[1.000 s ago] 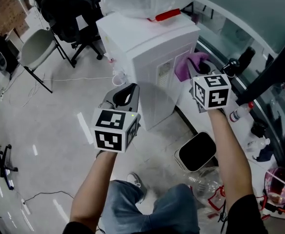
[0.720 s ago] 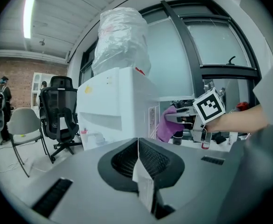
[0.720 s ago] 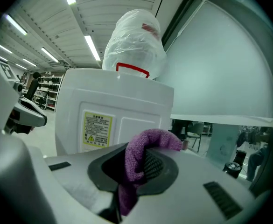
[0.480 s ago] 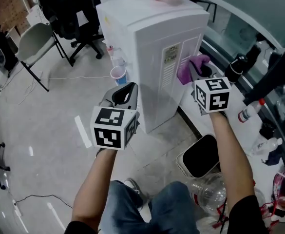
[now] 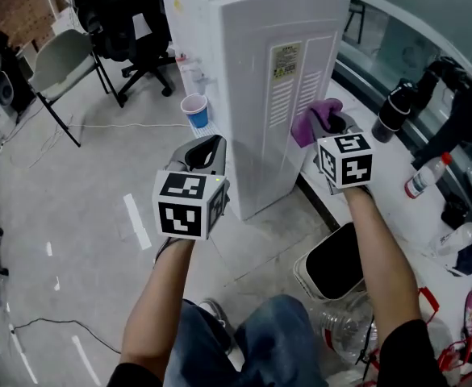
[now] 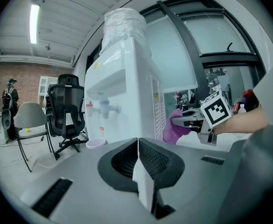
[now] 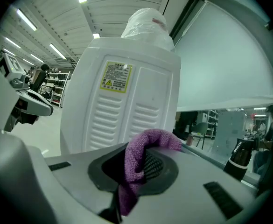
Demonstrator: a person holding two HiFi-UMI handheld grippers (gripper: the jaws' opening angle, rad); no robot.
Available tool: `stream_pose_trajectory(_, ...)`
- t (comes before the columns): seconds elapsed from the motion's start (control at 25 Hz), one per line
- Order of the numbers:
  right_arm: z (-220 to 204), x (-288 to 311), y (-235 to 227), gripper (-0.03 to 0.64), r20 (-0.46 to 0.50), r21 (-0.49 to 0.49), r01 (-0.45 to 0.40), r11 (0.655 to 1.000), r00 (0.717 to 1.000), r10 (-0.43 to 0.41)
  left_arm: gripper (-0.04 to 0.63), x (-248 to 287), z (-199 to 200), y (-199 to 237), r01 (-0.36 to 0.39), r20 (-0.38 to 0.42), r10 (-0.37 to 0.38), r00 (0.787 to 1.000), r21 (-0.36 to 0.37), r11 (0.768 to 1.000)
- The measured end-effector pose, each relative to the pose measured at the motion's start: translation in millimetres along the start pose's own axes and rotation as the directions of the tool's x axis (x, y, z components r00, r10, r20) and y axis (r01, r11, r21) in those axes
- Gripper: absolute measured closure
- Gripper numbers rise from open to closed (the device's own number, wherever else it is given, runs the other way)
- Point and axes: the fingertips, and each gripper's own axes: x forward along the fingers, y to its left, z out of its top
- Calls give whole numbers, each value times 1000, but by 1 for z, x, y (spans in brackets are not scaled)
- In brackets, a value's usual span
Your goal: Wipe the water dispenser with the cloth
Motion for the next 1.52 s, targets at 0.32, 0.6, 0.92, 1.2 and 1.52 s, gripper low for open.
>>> stream_pose_trajectory(0.32, -58, 13, 16, 574, -49, 19, -22, 1000, 999, 22, 568, 15, -27, -15, 1, -1, -1, 1000, -9, 1000)
stream_pose_trajectory(0.6, -112, 25, 21, 574, -99, 46, -30, 998, 994, 34, 568, 25, -46, -18, -10, 2, 10, 1000, -27, 1000)
stream_pose_trajectory(0.92, -183, 43, 34, 574, -174, 83, -29, 996, 984, 43, 568, 37, -58, -19, -10, 11, 10, 1000, -26, 1000)
stream_pose_trajectory(1.2, -251, 57, 50, 574, -271, 104, -30, 994, 961, 57, 568, 40, -63, -14, -8, 9, 8, 1000, -40, 999)
stream_pose_trajectory(1.52, -308, 60, 73, 574, -372, 126, -48, 991, 924, 92, 568, 38, -64, -13, -9, 3, 9, 1000, -53, 999)
